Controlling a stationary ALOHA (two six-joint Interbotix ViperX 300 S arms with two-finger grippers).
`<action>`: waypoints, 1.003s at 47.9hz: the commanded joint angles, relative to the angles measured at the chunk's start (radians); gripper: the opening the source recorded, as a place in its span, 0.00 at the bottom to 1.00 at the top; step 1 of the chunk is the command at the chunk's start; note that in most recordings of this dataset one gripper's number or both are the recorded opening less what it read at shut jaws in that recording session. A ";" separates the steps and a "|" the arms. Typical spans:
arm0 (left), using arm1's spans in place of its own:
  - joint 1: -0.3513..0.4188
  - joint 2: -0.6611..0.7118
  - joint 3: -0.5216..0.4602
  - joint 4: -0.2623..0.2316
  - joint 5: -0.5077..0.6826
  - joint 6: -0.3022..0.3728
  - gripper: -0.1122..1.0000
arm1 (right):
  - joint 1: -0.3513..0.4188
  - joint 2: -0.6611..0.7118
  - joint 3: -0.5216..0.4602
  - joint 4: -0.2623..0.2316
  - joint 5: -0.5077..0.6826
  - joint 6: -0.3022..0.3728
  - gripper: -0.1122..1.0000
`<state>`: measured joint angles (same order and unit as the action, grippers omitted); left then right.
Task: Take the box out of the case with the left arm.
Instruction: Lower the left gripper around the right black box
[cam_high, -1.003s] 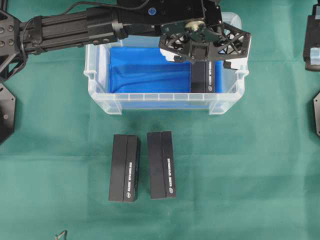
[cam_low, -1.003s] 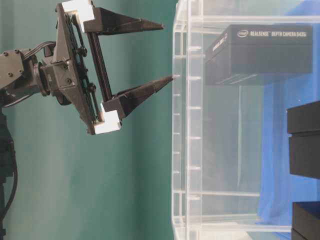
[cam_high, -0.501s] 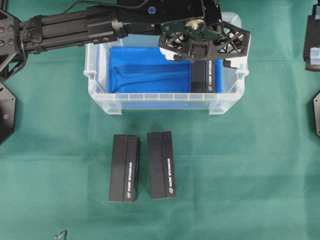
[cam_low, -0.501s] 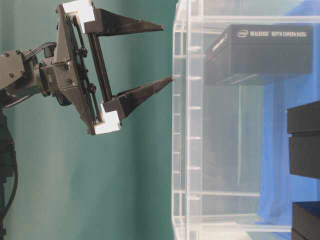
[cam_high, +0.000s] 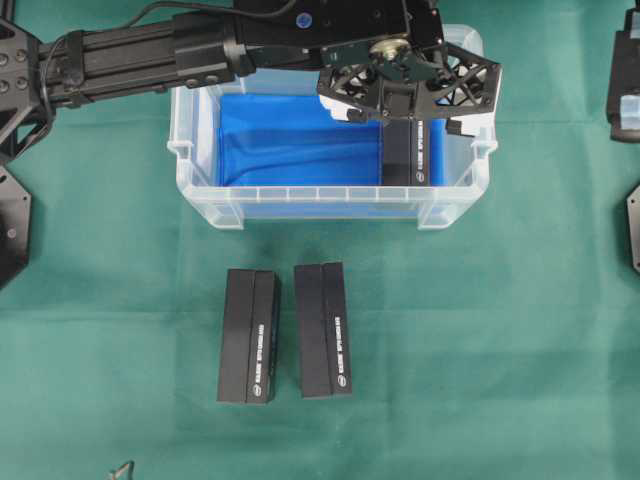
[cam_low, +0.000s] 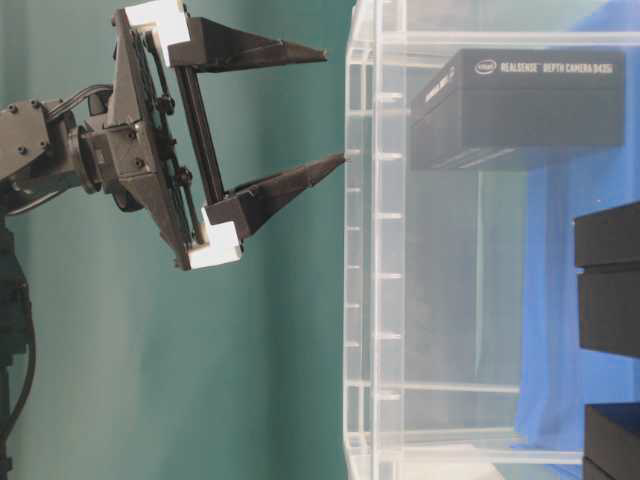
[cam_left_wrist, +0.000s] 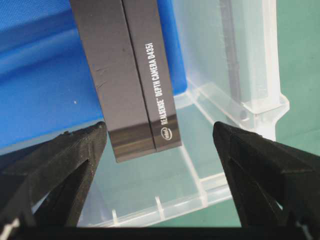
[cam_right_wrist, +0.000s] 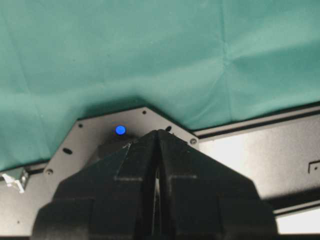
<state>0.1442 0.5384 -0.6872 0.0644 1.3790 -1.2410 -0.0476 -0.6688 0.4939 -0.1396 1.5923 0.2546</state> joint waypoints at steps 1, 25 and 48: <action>0.005 -0.021 -0.017 0.008 -0.002 -0.002 0.91 | -0.002 -0.002 -0.011 0.002 0.002 0.000 0.10; 0.018 -0.012 0.037 0.021 -0.037 -0.012 0.91 | -0.002 -0.002 -0.011 0.003 0.002 0.002 0.10; 0.037 -0.035 0.161 0.028 -0.130 -0.014 0.91 | -0.002 -0.002 -0.012 0.006 0.002 0.002 0.10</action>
<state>0.1749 0.5492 -0.5277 0.0874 1.2717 -1.2548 -0.0476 -0.6688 0.4924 -0.1365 1.5923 0.2546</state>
